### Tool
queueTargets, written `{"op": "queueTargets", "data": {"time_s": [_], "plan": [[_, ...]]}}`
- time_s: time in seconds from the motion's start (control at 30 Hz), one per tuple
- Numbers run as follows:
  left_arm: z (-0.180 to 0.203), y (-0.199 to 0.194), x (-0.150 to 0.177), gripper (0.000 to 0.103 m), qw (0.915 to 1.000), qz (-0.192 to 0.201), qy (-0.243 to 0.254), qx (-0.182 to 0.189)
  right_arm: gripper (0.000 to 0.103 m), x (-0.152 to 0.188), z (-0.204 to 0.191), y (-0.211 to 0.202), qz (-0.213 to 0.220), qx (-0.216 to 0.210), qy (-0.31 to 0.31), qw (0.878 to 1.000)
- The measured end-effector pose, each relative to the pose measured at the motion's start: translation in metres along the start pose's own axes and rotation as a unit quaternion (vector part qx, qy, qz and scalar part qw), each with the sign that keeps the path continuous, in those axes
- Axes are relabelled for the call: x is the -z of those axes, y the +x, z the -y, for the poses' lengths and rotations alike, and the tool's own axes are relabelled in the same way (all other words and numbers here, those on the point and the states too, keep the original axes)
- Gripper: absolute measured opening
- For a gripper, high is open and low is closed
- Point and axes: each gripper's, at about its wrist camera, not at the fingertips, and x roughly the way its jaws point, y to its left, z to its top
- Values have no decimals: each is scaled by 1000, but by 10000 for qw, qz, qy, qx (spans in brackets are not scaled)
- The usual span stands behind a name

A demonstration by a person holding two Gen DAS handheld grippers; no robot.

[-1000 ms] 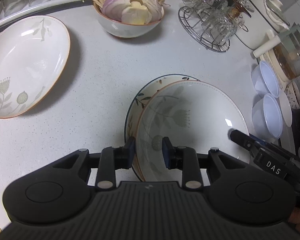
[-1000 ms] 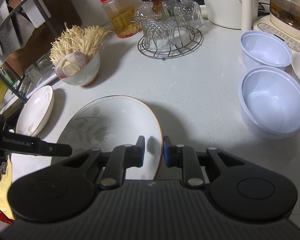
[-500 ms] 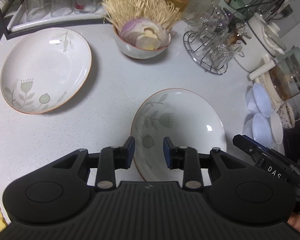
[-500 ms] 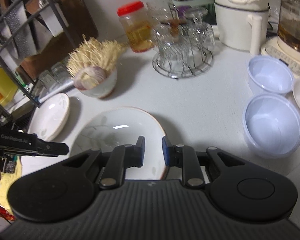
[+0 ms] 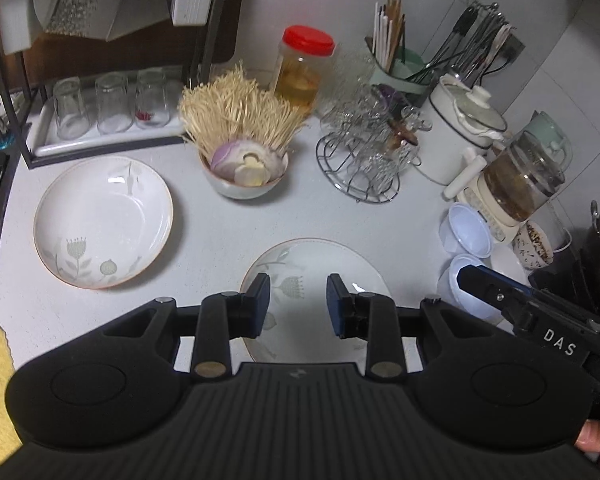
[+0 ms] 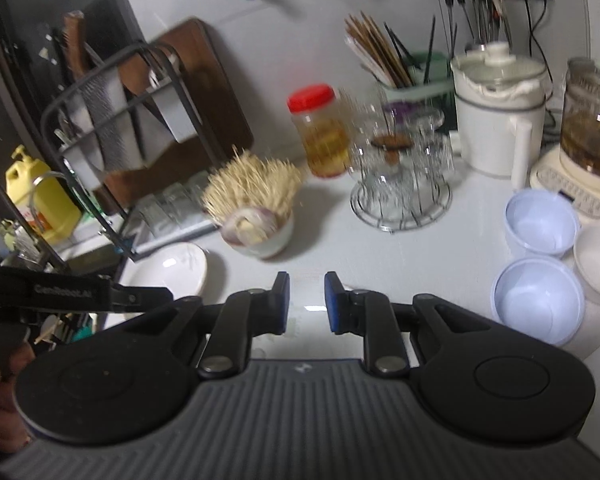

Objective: Organize plates and bowls
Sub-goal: 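Open the grippers and withdraw from the stacked plates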

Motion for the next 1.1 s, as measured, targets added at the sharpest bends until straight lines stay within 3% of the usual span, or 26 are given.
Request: {"op": "queueTargets", "data": {"time_s": [0.17, 0.37, 0.6, 1.1], "plan": [[7, -25, 7, 35, 9995, 293, 88, 3, 22, -1, -10, -22, 220, -76, -161, 9996], [15, -40, 25, 42, 9983, 559, 114, -69, 22, 5, -13, -36, 236, -227, -289, 9990], [25, -38, 54, 44, 9976, 548, 75, -423, 23, 18, -6, -30, -76, -400, -395, 9984], [46, -75, 83, 56, 9919, 915, -320, -817, 23, 25, 5, -60, 82, -788, -789, 9937]]}}
